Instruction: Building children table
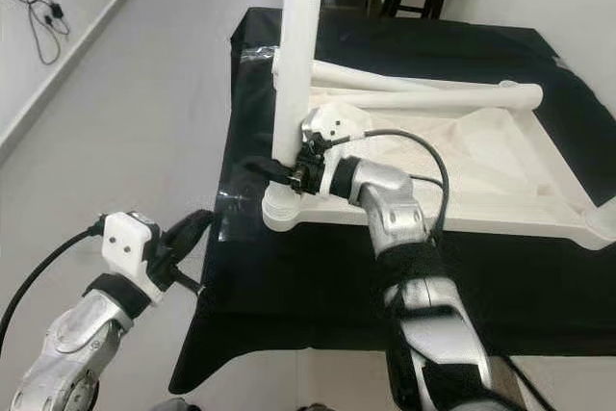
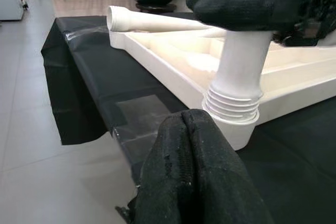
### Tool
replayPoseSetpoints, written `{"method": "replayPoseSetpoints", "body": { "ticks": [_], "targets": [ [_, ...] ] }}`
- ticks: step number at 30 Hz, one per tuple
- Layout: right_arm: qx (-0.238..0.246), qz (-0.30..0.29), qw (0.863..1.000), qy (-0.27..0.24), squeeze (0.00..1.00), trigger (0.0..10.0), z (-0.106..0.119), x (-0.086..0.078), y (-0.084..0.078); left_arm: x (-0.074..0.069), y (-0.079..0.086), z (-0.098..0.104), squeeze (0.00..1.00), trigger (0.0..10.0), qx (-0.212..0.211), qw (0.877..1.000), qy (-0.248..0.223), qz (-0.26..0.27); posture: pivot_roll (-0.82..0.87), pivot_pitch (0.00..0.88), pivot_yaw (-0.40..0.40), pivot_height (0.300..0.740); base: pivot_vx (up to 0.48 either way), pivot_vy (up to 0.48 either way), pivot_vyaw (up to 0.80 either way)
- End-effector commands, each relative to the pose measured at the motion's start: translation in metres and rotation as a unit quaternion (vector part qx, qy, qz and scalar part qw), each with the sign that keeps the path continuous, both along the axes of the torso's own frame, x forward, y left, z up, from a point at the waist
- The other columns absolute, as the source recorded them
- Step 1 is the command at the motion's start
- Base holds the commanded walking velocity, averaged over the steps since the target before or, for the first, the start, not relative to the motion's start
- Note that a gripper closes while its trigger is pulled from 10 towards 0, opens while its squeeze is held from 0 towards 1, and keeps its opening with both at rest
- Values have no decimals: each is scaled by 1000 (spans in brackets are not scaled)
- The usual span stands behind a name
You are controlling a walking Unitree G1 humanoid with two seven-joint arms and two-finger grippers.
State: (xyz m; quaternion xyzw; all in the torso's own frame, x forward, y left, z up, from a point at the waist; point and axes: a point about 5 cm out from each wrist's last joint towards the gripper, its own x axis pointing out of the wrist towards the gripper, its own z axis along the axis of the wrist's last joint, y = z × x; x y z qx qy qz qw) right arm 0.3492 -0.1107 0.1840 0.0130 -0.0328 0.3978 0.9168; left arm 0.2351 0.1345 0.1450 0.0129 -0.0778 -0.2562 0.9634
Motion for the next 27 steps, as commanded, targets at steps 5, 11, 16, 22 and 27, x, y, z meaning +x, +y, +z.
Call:
{"method": "replayPoseSetpoints", "body": {
  "ticks": [5,11,16,22,27],
  "targets": [
    [28,-254,963,86,0,0,-32,-26,14,-2,1,-4,0,10000,14,1000,9,-12,48,113,-49,740,0,0,0],
    [11,-223,972,68,0,0,-29,-21,22,-2,0,-5,0,10000,20,1000,7,-11,58,110,-54,740,0,0,0],
    [12,-147,987,56,1000,10000,-17,-13,29,-3,1,-4,0,10000,10,1000,7,-5,62,119,-63,740,0,0,0],
    [35,22,999,0,1000,10000,16,-14,39,-2,-1,-3,0,10000,9,1000,9,-11,58,123,-55,740,0,0,0],
    [-3,159,987,-35,0,10000,26,-15,36,-1,-1,-2,0,10000,8,1000,9,-10,65,123,-58,740,0,0,0]
  ]
}}
